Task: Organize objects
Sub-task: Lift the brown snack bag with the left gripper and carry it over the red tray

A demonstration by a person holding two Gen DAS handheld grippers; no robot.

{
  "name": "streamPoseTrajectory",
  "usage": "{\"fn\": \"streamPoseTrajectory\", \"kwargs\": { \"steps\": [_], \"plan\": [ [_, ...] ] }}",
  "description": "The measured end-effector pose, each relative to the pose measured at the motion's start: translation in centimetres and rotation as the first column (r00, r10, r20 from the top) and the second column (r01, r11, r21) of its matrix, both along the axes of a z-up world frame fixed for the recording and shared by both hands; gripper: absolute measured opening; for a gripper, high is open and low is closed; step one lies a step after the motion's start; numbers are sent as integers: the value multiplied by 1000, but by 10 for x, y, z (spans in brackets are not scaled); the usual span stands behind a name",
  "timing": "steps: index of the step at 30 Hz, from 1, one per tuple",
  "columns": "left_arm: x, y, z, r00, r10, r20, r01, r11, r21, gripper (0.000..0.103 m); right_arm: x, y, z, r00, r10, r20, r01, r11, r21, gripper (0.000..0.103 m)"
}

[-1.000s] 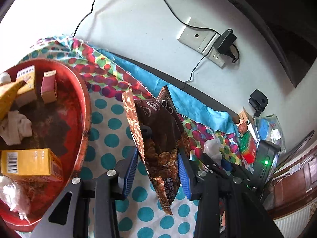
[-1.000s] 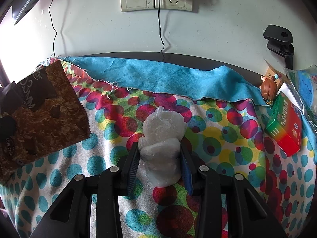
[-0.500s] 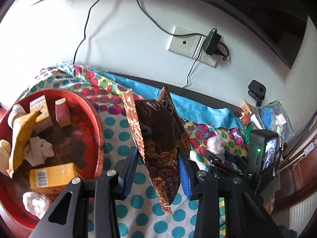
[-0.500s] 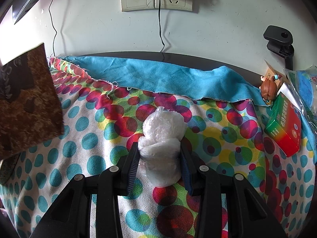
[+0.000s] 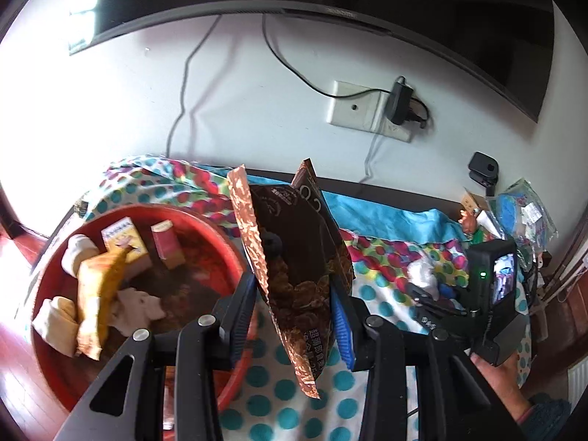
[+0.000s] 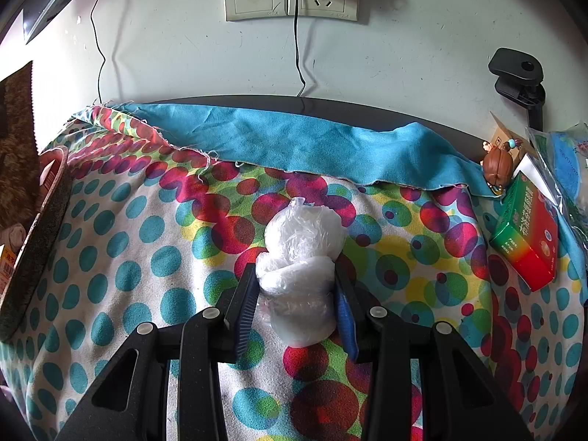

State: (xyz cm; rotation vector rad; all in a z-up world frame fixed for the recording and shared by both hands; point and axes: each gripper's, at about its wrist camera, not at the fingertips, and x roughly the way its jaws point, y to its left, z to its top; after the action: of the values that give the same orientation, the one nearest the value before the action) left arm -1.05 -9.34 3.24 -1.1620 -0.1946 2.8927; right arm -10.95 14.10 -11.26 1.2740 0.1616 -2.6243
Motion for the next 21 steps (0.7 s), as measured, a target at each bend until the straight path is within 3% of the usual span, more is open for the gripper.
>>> {"fn": "streamPoseTrajectory", "kwargs": {
  "steps": [7, 21],
  "plan": [
    [5, -37, 3, 997, 71, -1, -71, 997, -42, 40, 0, -1, 0, 1000, 0, 0, 0, 1000, 1, 37],
    [0, -101, -13, 977, 211, 37, -209, 976, -57, 40, 0, -1, 1, 1000, -2, -1, 2, 1000, 5, 37]
  ]
}}
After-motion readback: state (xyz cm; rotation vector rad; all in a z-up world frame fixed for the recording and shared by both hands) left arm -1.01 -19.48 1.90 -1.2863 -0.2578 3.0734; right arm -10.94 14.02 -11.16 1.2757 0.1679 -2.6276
